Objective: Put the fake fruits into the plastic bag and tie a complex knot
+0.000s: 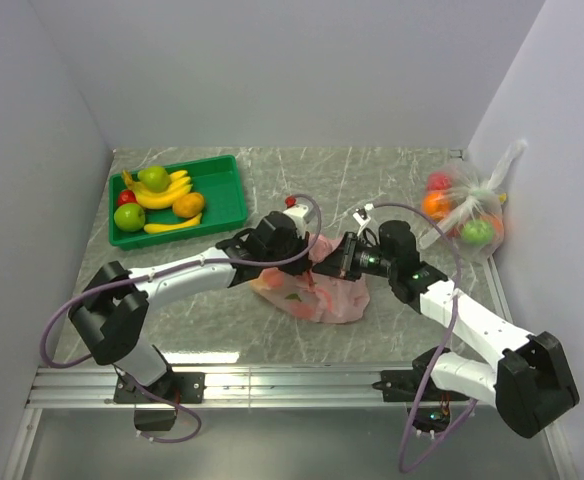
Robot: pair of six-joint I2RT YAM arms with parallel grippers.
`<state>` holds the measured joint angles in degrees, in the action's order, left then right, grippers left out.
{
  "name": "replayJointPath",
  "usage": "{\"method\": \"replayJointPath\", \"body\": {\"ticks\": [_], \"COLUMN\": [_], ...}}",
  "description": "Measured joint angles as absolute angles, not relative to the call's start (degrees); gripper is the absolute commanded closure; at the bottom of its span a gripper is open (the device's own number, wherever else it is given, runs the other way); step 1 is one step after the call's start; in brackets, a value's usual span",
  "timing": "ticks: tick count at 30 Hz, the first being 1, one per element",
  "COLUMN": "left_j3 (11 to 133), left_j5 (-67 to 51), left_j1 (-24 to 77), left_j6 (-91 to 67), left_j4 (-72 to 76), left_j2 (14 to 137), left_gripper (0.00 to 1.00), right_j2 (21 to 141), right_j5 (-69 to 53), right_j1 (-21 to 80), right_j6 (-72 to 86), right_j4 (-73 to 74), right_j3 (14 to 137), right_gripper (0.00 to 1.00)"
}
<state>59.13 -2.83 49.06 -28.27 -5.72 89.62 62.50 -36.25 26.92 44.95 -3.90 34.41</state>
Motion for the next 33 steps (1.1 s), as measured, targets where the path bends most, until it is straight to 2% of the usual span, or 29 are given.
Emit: {"method": "replayJointPath", "body": {"ticks": [4,5,6,11,12,13,16,19,22,23,27,29,30,33], "left_j3": [57.69,57.28,56.62,52.77,52.21,51.64,50.81,50.13,49.71,49.71,49.15,48.64,48.36,47.99], "left_j5": [-8.88,-10.37,-12.27,-18.87,-20.18,-21.47,-24.29,-26.22,-27.44,-27.75,-28.99,-29.69,-30.09,-30.87], "left_j1": [47.24,46.96,46.65,44.99,44.66,44.36,43.55,43.09,43.03,43.03,42.98,42.94,42.92,42.7], "left_j6": [-28.12,-28.14,-28.16,-28.64,-28.8,-29.06,-29.71,-30.74,-31.42,-31.75,-33.3,-34.35,-35.18,-37.76], "left_j4": [-2.28,-1.54,-0.62,2.59,3.01,3.6,4.82,6.48,7.35,7.53,9.72,11.14,12.12,15.33], "left_j2": [89.62,89.52,89.34,87.96,87.77,87.57,87.46,87.46,87.46,87.46,87.46,87.46,87.46,87.77], "left_gripper": [1.0,1.0,1.0,1.0,1.0,1.0,1.0,1.0,1.0,1.0,1.0,1.0,1.0,1.0], "right_j2": [62.41,62.52,62.76,62.96,62.52,61.6,56.77,52.34,53.54,55.29,66.24,71.44,72.79,72.86], "right_j5": [-34.02,-33.78,-33.8,-40.12,-41.36,-42.76,-46.39,-46.48,-46.7,-46.63,-46.0,-45.63,-45.8,-47.09], "right_j1": [29.19,29.67,30.0,28.14,26.87,25.12,18.92,14.46,12.73,12.38,12.25,12.49,12.71,14.63], "right_j6": [52.99,54.46,55.42,47.99,44.27,40.86,31.86,26.3,24.93,24.8,24.58,24.93,25.28,27.68], "right_j4": [-11.14,-12.08,-12.93,-4.47,-0.78,2.81,10.98,15.81,15.57,15.09,13.52,13.61,13.28,10.81], "right_j3": [32.73,32.67,32.69,38.59,40.8,42.5,44.95,45.54,45.47,45.47,45.67,45.36,44.86,42.17], "right_gripper": [0.98,0.88,0.73,0.62,0.53,0.5,0.52,0.6,0.65,0.64,0.42,0.36,0.31,0.3]}}
